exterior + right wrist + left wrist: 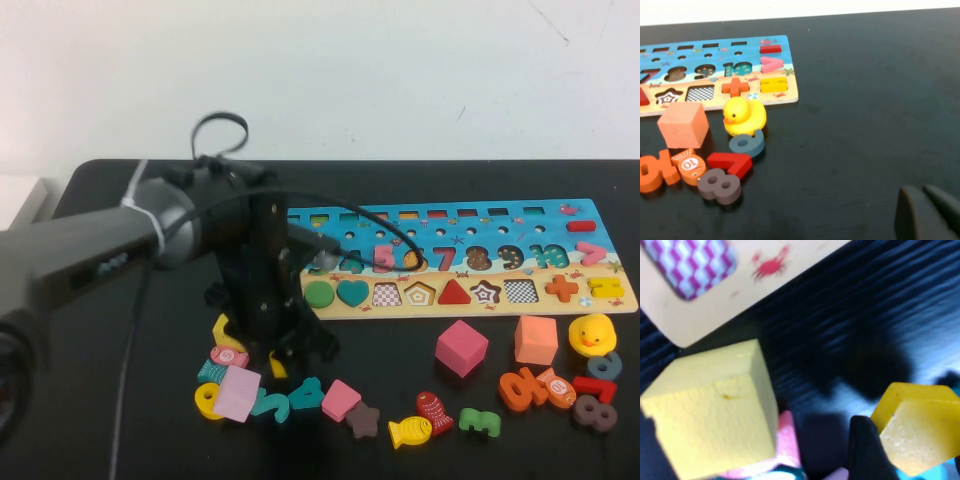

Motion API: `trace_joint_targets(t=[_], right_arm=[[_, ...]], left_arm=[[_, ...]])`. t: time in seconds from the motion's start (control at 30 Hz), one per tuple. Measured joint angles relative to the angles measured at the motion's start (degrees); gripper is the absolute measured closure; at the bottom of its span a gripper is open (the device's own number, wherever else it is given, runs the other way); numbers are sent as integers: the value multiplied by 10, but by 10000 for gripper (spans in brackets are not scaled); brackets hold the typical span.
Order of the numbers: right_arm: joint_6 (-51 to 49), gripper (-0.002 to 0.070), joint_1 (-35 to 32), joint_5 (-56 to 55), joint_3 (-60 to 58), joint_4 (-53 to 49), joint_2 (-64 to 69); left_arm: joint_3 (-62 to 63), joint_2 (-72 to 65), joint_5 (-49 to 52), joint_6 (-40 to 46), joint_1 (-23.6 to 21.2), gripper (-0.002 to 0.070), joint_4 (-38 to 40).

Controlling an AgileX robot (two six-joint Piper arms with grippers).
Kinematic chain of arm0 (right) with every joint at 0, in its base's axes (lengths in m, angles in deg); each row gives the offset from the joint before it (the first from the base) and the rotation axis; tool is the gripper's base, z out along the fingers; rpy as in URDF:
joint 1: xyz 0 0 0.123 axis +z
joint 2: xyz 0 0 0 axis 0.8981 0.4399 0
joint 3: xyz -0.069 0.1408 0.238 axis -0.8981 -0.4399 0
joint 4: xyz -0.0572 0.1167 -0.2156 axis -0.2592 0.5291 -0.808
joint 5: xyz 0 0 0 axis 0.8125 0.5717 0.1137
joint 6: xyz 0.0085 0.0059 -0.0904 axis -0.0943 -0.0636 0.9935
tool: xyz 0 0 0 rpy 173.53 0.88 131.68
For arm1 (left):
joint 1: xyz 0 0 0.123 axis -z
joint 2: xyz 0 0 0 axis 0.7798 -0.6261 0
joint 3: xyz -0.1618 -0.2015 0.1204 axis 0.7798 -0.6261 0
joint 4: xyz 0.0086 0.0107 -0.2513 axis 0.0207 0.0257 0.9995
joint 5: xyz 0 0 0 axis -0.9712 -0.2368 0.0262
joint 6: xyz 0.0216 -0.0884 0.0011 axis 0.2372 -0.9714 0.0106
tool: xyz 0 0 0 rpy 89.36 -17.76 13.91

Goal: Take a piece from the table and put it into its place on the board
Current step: Pick up the "Pentagon", then place the "five-pointed star" into the hole of the five-pointed star

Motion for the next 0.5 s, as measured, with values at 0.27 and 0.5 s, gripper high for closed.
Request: trace_joint_targets(t=[0.27,0.5], right_arm=[[0,657,0,0,0,0,0],[0,657,0,0,0,0,0]], left_arm=[[75,38,40,57,0,354,23],[184,22,61,108,14,354,19]])
